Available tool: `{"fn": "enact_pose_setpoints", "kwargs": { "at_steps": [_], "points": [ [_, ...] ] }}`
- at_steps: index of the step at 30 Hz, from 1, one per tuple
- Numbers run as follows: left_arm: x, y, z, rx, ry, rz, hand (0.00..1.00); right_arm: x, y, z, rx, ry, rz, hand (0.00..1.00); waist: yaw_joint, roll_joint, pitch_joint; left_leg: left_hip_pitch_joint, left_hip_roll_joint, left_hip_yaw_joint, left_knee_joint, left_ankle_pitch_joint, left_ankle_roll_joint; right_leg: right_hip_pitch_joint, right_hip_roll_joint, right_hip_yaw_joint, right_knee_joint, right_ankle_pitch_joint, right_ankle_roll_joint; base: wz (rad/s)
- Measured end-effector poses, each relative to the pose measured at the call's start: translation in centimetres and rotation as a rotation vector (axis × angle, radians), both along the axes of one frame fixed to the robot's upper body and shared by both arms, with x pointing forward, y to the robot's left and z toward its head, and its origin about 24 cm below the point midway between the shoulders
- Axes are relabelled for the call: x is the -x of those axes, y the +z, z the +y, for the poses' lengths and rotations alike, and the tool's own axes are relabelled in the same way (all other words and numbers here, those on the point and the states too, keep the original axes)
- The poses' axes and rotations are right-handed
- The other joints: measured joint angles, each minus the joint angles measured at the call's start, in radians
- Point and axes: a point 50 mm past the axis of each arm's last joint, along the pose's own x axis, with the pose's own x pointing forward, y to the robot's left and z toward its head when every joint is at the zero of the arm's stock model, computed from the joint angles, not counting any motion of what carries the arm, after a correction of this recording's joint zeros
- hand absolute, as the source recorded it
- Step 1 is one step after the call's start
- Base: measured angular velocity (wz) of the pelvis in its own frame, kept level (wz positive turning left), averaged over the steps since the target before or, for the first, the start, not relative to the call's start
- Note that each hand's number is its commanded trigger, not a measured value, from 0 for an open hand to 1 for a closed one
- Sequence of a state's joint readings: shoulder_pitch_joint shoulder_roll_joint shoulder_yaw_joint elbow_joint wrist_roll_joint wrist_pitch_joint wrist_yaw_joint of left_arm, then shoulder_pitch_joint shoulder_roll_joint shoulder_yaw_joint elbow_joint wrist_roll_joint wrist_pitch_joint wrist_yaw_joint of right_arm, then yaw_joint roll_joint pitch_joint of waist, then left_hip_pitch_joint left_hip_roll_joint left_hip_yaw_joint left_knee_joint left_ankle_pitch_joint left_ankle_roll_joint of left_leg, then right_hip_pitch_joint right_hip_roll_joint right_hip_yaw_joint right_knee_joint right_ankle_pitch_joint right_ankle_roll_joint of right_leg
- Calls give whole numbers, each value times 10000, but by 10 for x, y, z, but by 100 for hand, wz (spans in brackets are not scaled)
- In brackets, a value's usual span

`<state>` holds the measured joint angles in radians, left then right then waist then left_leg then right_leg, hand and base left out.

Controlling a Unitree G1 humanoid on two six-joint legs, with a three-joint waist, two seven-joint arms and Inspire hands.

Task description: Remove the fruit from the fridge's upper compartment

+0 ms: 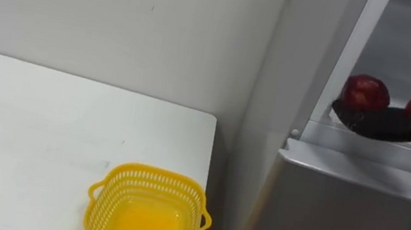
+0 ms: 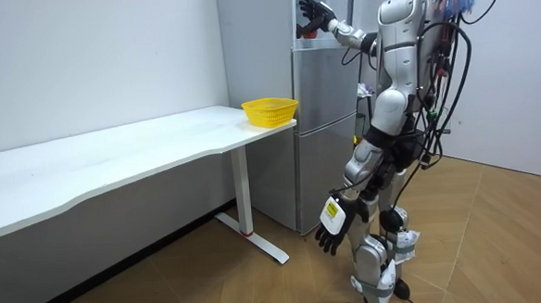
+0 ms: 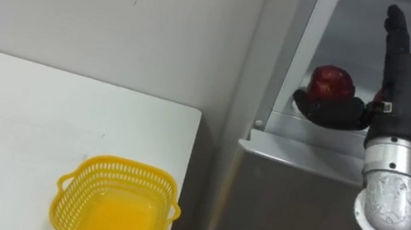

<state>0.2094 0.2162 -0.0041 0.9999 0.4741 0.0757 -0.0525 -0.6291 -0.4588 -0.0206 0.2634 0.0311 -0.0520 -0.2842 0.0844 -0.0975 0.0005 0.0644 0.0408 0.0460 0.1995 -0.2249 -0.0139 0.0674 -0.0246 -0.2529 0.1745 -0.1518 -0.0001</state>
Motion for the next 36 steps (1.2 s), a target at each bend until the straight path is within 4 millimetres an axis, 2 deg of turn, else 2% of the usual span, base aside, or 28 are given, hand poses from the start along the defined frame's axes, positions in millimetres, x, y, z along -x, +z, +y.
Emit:
{"fn": "enact_pose_setpoints", "kwargs": {
  "at_steps": [4, 10, 17, 30, 36],
  "points": [
    [1, 0, 1, -62, 28, 65, 0, 0, 1, -4, 119, -184, 103, 0, 16, -78, -39, 3, -3, -11, 20, 2, 3, 5, -3, -3, 0, 0, 0, 0],
    [4, 1, 2, -138, 48, 69, 0, -8, 1, -2, 336, -280, 516, 0, -14, -213, -21, -2, -3, 6, -35, 2, 4, 1, -5, 5, -1, 0, 0, 0],
    [4, 2, 5, -234, 89, 61, 0, -10, 4, -12, 847, -718, 772, 0, 33, -333, -26, -14, -2, -5, -30, 2, 4, 1, 2, -5, -21, 0, 1, 0],
    [-6, 7, 10, -379, -36, -298, 0, -13, 4, -14, 809, -731, 918, 0, 22, -344, -31, -40, -2, -84, -32, 2, 4, -15, 7, -86, -45, 0, 1, 0],
    [-5, 7, 11, -421, -23, -252, 0, -13, 4, -13, 837, -695, 944, 0, 19, -331, -29, -34, -1, -90, -26, 2, 3, -6, 9, -86, -46, 0, 1, 0]
  ]
}}
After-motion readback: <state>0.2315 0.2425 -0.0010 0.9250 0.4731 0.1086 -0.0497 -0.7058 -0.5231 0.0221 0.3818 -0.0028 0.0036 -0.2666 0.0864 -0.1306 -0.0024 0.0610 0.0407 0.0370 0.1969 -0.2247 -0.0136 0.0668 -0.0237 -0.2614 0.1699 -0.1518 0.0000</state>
